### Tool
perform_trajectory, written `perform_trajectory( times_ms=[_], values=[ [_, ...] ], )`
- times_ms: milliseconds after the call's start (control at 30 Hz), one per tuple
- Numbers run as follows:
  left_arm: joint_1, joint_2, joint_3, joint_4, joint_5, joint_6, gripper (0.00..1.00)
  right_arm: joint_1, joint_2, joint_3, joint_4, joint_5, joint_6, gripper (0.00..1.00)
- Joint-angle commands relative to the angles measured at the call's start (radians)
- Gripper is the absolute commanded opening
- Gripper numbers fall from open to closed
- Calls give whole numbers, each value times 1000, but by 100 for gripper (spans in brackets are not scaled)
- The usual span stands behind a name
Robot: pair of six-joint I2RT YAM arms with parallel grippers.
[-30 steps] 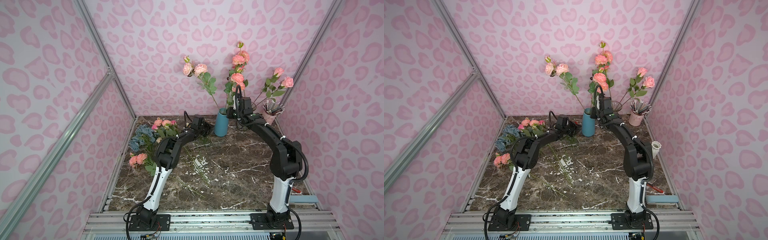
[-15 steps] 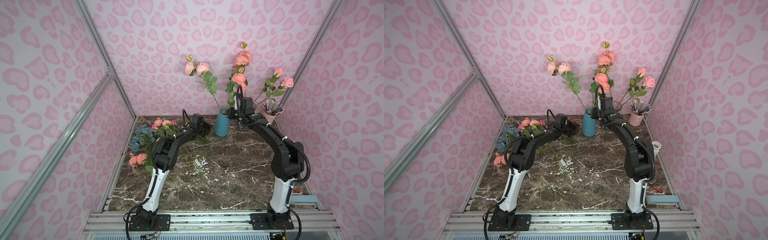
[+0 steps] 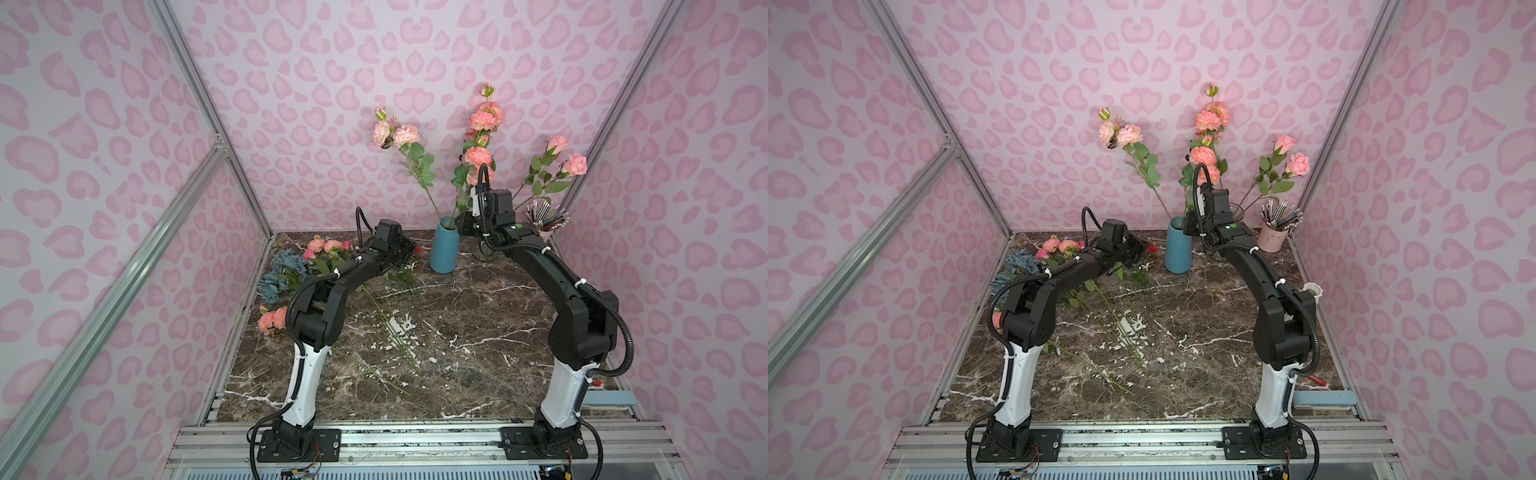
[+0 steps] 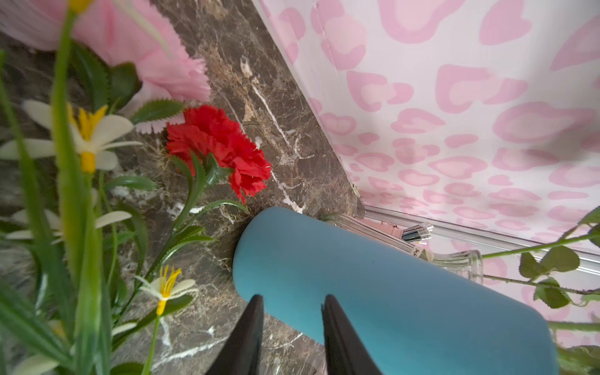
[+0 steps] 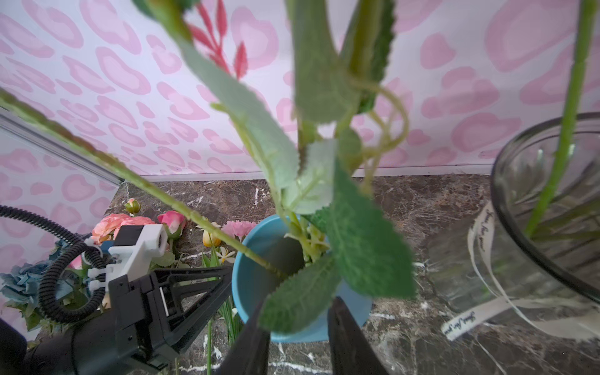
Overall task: Place the pink flowers into the vase
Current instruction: Move the vase to the center of the board.
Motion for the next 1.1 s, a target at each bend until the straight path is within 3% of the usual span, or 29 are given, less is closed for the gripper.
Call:
perform_trajectory(
  times_ms=[0, 133, 300, 533, 767, 933, 1067],
  values=[
    [8, -58, -35, -32, -57, 50, 39, 17, -70, -32, -21, 56, 22, 34],
    [12, -163, -127, -67, -93, 80, 39, 45, -182, -112, -60, 146, 64, 34],
    [20, -330, -257, -94, -117, 149, 40, 75, -387, -334, -65, 330, 186, 33],
    [37, -541, -343, -251, -96, 371, 40, 39, -677, -645, -75, 584, 332, 33],
    [109, -661, -349, -432, -121, 624, 41, -131, -881, -768, -115, 563, 438, 33],
    [182, -711, -389, -461, -104, 708, 42, -220, -959, -765, -183, 561, 472, 34],
    [215, -734, -410, -457, -121, 742, 42, -311, -965, -755, -205, 489, 455, 34]
  ],
)
